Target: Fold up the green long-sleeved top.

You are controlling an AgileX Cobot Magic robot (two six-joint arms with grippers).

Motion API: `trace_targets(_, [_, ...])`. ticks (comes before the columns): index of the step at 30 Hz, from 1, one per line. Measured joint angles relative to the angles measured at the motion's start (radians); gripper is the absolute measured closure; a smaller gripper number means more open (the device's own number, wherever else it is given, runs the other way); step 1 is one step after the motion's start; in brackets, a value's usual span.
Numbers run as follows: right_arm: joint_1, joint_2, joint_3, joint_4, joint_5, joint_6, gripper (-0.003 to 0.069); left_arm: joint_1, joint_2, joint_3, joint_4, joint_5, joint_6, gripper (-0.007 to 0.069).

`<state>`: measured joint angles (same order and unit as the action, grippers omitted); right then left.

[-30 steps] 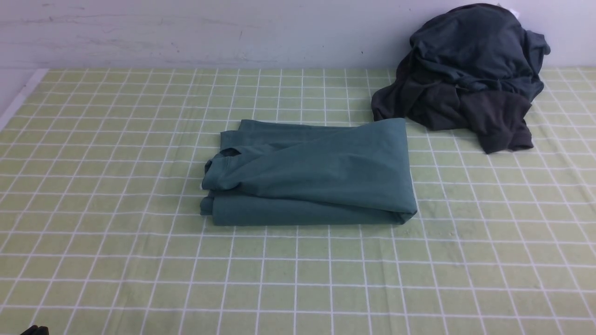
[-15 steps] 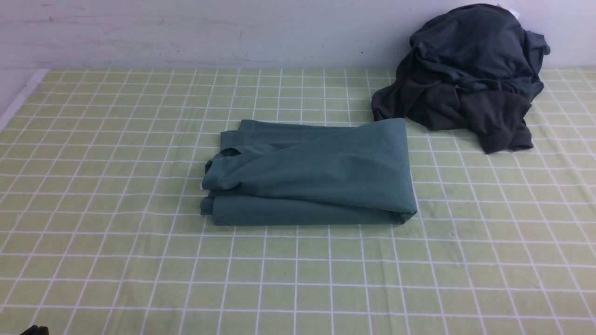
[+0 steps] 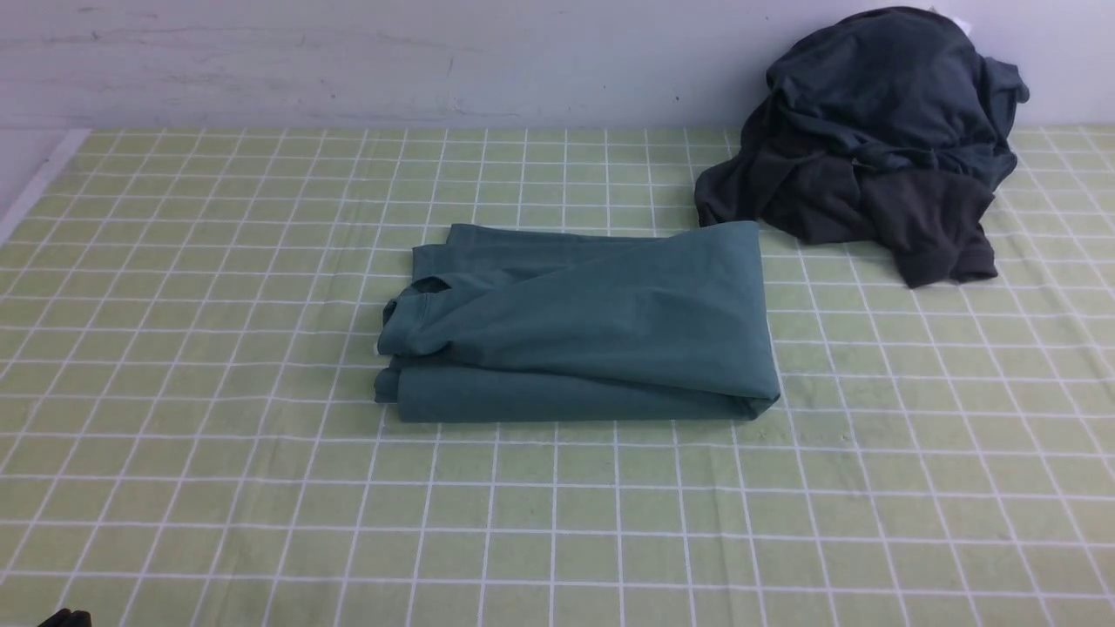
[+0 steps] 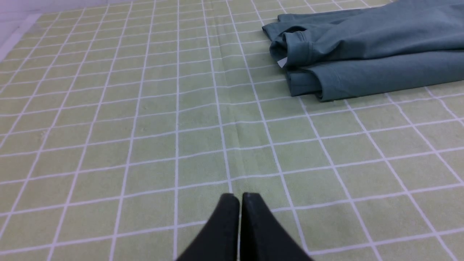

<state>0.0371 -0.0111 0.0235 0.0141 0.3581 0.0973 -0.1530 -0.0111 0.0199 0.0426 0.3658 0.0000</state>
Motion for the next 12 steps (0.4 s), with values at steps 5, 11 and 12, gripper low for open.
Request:
trace_targets(5, [0.0,0.0,0.0,0.0,0.0,0.004,0.0673,0.0,0.0,0.0,0.0,0.0,0.0,0.0628])
trace_targets(11, [0.0,0.0,0.0,0.0,0.0,0.004,0.0673,0.0,0.0,0.0,0.0,0.0,0.0,0.0628])
trace_targets(12, [0.0,0.0,0.0,0.0,0.0,0.004,0.0673,0.0,0.0,0.0,0.0,0.0,0.0,0.0628])
